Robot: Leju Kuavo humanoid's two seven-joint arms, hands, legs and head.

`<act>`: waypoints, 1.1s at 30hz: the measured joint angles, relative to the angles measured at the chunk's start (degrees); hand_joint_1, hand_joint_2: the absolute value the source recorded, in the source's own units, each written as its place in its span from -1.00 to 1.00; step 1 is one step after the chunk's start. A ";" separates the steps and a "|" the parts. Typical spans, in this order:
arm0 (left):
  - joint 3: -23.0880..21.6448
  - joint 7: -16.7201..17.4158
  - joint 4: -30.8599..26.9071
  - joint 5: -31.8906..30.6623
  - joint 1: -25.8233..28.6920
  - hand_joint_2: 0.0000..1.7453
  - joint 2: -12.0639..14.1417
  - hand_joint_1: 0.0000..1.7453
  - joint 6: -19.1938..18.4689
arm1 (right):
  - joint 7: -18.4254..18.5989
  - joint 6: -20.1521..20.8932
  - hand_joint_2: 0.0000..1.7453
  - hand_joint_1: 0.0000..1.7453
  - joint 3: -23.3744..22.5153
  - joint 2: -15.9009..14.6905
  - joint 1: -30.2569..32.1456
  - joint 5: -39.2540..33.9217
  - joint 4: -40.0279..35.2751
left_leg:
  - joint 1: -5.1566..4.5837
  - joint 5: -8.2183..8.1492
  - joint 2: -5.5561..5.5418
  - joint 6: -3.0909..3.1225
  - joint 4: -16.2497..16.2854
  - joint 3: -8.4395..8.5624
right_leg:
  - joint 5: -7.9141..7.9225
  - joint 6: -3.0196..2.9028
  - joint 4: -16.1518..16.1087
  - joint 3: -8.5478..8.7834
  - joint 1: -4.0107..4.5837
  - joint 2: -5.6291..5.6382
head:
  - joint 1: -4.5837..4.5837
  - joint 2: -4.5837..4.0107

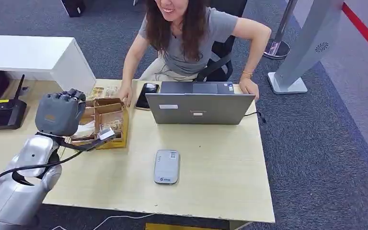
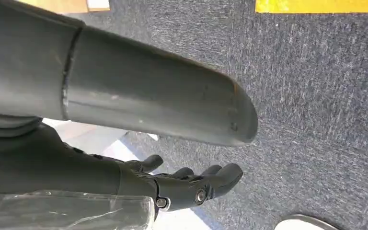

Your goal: Pass the card to the sensor for recognition and then transmit it.

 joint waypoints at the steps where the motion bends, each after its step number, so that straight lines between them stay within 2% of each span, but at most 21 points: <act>1: 0.00 0.35 0.02 -0.90 -0.13 1.00 0.68 1.00 0.55 | 0.09 0.04 -1.00 -1.00 0.00 0.00 -0.02 0.22 0.00 | 0.01 0.00 0.01 0.00 0.00 0.00 | 0.00 0.00 0.00 0.00 0.01 0.01 | 0.00 0.00; 5: 0.31 0.61 1.36 -2.75 -1.33 1.00 2.93 1.00 2.69 | 0.72 0.63 -1.00 -1.00 0.11 0.00 -0.10 1.11 0.00 | 0.01 0.00 0.00 0.00 -0.01 0.00 | 0.00 0.00 0.01 0.00 0.01 0.00 | -0.02 0.00; 9: 0.74 -0.13 5.05 -3.99 -3.31 1.00 4.24 1.00 3.86 | 0.81 0.87 -1.00 -1.00 0.44 0.00 -0.35 1.40 0.02 | 0.01 0.04 0.01 -0.04 0.00 0.00 | 0.02 0.00 0.01 0.01 0.01 0.00 | 0.00 0.00; 13: 0.90 -0.15 8.02 -5.31 -4.77 1.00 4.32 1.00 5.59 | 0.94 1.22 -1.00 -1.00 0.50 0.02 -0.70 1.88 0.02 | -0.01 0.04 -0.01 -0.04 0.00 0.00 | 0.03 0.01 0.01 0.01 0.00 0.00 | 0.00 0.00; 19: 0.90 -0.96 12.19 -7.05 -6.70 1.00 3.76 1.00 7.25 | 1.18 1.64 -1.00 -1.00 1.40 0.09 -1.04 2.14 0.17 | 0.00 0.04 -0.02 -0.04 0.01 0.00 | 0.03 0.01 0.01 -0.01 0.00 -0.01 | 0.00 0.00; 33: 0.07 -1.49 21.99 -8.32 -14.32 1.00 0.26 1.00 7.25 | 1.22 1.75 -1.00 -1.00 1.73 0.09 -1.37 1.90 0.22 | 0.00 0.05 0.00 -0.06 0.01 0.00 | 0.05 0.02 0.01 -0.01 0.00 0.01 | 0.00 0.00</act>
